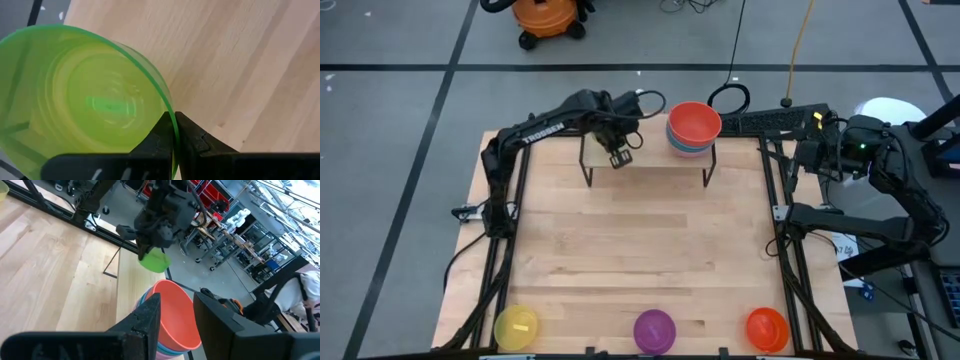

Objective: Place and stack bowls onto a shelf
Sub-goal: Put the light green bowl on the shelf, then stack the light purple bowl on top of the light green bowl on the shelf

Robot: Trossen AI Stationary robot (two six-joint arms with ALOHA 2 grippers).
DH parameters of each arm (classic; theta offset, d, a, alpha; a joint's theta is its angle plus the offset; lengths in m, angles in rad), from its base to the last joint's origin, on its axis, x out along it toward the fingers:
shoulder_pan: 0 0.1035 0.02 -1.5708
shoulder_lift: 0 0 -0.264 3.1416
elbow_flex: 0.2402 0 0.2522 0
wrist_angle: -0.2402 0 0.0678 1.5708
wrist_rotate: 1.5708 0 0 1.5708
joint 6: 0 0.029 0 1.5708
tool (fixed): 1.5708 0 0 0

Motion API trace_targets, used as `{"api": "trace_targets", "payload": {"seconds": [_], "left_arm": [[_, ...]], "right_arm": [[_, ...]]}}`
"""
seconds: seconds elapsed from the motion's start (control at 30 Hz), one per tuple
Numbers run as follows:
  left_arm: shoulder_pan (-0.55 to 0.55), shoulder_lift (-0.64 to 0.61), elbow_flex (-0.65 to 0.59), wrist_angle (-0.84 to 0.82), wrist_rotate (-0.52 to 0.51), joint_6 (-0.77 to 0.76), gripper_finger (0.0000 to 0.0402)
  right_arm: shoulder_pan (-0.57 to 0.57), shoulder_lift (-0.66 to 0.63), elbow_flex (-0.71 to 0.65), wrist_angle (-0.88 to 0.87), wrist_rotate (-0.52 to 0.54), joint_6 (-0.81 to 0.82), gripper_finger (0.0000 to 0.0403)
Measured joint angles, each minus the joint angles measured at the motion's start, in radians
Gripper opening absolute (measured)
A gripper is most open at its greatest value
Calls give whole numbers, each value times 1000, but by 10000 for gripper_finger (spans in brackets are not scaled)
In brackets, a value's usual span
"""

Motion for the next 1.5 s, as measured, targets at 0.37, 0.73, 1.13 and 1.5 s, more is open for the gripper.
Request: {"api": "trace_targets", "payload": {"seconds": [0.37, 0.73, 1.13, 1.5], "left_arm": [[-4, 56, -1, -5, 47, 96, 21], [-25, 58, -1, 14, 48, 66, 60], [-206, -39, 0, -150, 118, -195, 62], [-531, -9, 0, -99, 209, -616, 63]], "right_arm": [[0, 0, 0, 0, 0, 0, 112], [0, 0, 0, 0, 0, 0, 112], [0, 0, 0, 0, 0, 0, 112], [0, 1, 0, 0, 0, -2, 112]]}}
